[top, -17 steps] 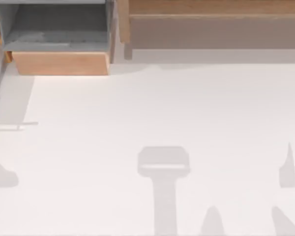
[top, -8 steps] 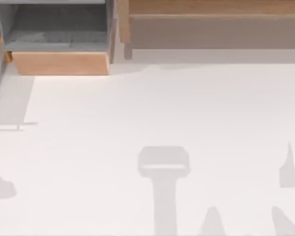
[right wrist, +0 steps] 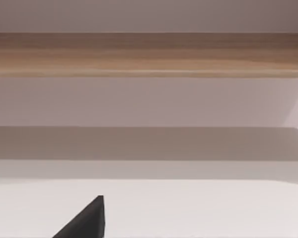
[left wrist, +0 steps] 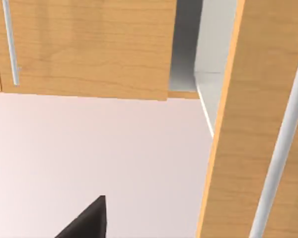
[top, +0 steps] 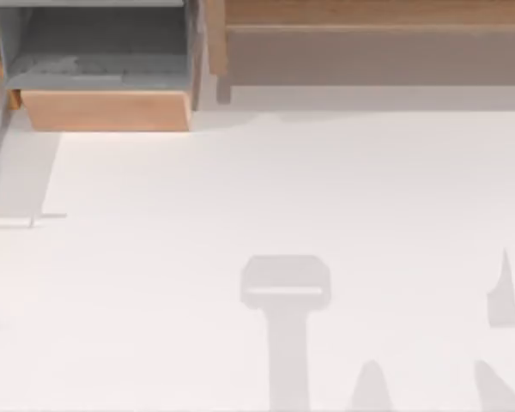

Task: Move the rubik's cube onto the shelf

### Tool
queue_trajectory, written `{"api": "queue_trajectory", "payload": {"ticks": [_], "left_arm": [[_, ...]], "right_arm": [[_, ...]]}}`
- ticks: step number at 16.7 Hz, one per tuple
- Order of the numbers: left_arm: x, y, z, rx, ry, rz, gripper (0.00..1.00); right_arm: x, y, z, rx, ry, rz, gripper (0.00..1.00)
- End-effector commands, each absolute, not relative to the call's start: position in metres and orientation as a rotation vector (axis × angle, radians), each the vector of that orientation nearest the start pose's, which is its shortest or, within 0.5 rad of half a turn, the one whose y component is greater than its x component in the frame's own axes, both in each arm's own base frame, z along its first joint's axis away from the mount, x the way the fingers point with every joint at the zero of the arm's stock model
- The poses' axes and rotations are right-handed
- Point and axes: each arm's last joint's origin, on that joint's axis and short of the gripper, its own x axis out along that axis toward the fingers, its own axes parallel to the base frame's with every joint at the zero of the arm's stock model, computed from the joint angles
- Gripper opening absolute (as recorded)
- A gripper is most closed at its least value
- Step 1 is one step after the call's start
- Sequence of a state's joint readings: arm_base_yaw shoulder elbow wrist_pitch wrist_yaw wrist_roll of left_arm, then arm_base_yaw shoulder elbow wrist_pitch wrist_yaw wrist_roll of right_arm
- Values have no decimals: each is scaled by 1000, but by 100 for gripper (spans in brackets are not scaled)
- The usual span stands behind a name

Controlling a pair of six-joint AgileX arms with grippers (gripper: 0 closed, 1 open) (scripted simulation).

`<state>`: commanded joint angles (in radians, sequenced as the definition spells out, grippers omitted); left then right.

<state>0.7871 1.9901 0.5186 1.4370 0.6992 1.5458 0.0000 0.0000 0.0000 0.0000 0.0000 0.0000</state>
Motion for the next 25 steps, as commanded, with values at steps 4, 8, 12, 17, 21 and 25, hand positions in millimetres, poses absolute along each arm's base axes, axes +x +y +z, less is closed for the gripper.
{"api": "queue_trajectory", "payload": {"ticks": [4, 8, 12, 17, 21, 25], "left_arm": [[239, 255, 121, 1368, 237, 214, 100], [262, 300, 154, 1137, 349, 309, 100], [301, 323, 195, 850, 440, 338, 100], [361, 311, 234, 456, 595, 302, 100], [405, 273, 247, 171, 781, 257, 100], [437, 224, 246, -41, 999, 236, 100]], "right_arm": [[106, -1, 160, 0, 0, 0, 100], [106, -1, 160, 0, 0, 0, 100], [106, -1, 160, 0, 0, 0, 100], [106, -1, 160, 0, 0, 0, 100], [106, -1, 160, 0, 0, 0, 100], [106, -1, 160, 0, 0, 0, 100]]}}
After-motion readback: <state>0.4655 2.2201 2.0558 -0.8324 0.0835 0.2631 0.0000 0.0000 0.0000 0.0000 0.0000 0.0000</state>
